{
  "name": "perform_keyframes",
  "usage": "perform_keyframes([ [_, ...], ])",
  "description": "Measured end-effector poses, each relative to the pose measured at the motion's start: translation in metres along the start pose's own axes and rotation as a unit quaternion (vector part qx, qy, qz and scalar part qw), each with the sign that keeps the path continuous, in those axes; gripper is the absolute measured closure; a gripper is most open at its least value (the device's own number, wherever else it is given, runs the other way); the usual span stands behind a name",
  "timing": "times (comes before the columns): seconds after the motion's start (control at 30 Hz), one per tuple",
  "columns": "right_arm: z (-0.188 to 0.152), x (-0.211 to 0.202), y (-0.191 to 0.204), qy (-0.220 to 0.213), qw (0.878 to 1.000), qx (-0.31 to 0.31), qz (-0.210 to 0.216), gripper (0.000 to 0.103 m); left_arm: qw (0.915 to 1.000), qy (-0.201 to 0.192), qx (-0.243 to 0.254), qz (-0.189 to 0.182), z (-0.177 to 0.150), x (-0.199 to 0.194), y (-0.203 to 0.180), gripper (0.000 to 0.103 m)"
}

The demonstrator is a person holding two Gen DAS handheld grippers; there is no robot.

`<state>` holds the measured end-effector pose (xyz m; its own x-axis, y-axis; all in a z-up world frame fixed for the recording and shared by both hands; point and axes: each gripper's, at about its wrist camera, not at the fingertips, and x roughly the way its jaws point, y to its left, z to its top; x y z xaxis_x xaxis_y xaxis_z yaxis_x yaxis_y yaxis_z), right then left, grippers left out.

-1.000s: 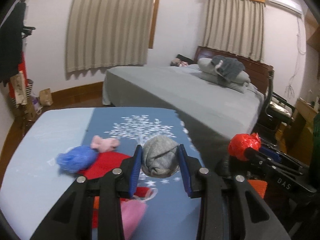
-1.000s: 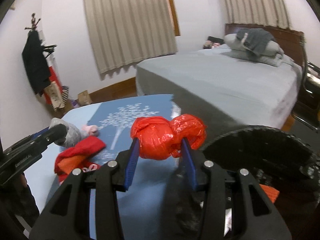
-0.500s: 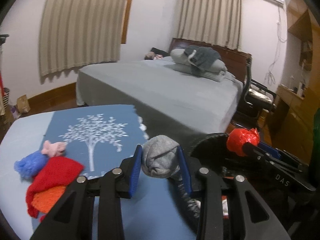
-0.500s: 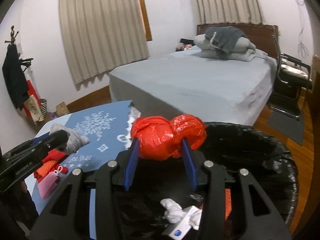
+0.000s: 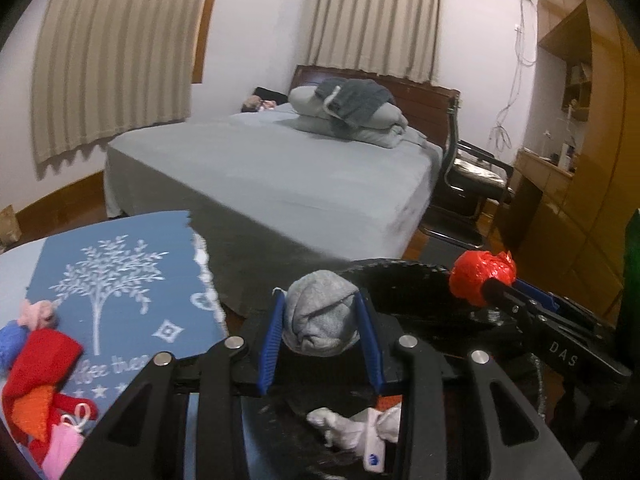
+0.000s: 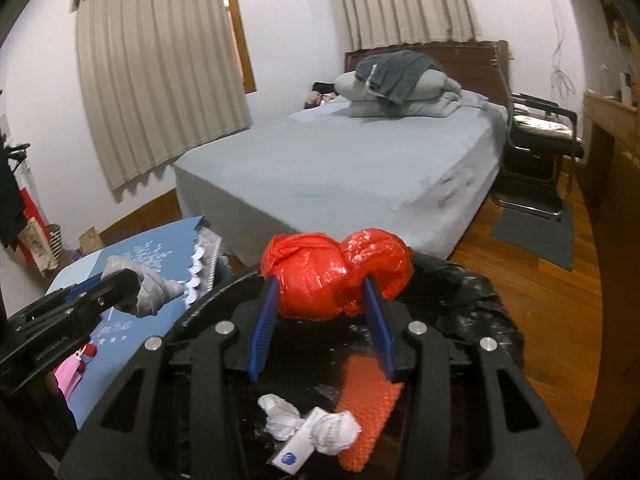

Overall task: Collect trash
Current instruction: 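Open both grippers over the bin and withdraw toward the table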

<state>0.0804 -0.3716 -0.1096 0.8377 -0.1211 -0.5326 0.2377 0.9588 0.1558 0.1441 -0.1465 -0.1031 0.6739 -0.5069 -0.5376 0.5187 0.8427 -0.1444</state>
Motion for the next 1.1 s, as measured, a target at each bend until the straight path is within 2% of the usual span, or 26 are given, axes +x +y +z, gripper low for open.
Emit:
perform_keyframes([
  [0.23, 0.0, 0.0, -0.02, -0.003, 1.0, 0.017, -0.02, 0.058, 0.9996, 0.015, 0.003, -0.025, 0.004, 0.015, -0.015, 0.065],
  [0.27, 0.0, 0.0, -0.021, -0.003, 1.0, 0.019, -0.022, 0.057, 0.9993, 0.018, 0.0, -0.032, 0.004, 0.016, -0.015, 0.061],
  [0.3, 0.0, 0.0, -0.025, -0.004, 0.999, 0.022, -0.026, 0.057, 0.9991, 0.02, -0.003, -0.036, 0.005, 0.017, -0.014, 0.05],
  [0.33, 0.0, 0.0, -0.027, -0.005, 0.999, 0.025, -0.029, 0.055, 0.9991, 0.019, -0.007, -0.038, 0.005, 0.017, -0.013, 0.046],
  [0.37, 0.001, 0.0, -0.029, -0.006, 0.999, 0.029, -0.032, 0.047, 0.9991, 0.017, -0.009, -0.039, 0.006, 0.016, -0.012, 0.042],
  [0.47, 0.001, -0.001, -0.032, -0.01, 0.999, 0.036, -0.039, 0.038, 0.9993, 0.017, -0.012, -0.032, 0.007, 0.015, -0.007, 0.041],
  [0.57, 0.0, -0.003, -0.033, -0.013, 0.998, 0.035, -0.044, 0.027, 0.9997, 0.01, -0.017, -0.015, 0.009, 0.009, 0.004, 0.035],
  [0.6, -0.001, -0.004, -0.032, -0.015, 0.998, 0.034, -0.048, 0.02, 0.9998, 0.005, -0.018, -0.004, 0.01, 0.005, 0.009, 0.031],
  [0.67, -0.001, -0.007, -0.027, -0.019, 0.998, 0.029, -0.054, 0.012, 0.9997, -0.002, -0.019, 0.015, 0.01, -0.001, 0.018, 0.021],
  [0.87, 0.002, -0.005, -0.012, -0.015, 0.999, 0.016, -0.049, 0.007, 0.9978, -0.014, -0.027, 0.06, 0.008, -0.02, 0.05, 0.011],
  [1.1, 0.003, 0.004, 0.027, -0.015, 1.0, 0.001, -0.027, 0.007, 0.9939, -0.016, -0.044, 0.1, -0.002, -0.038, 0.09, 0.008],
])
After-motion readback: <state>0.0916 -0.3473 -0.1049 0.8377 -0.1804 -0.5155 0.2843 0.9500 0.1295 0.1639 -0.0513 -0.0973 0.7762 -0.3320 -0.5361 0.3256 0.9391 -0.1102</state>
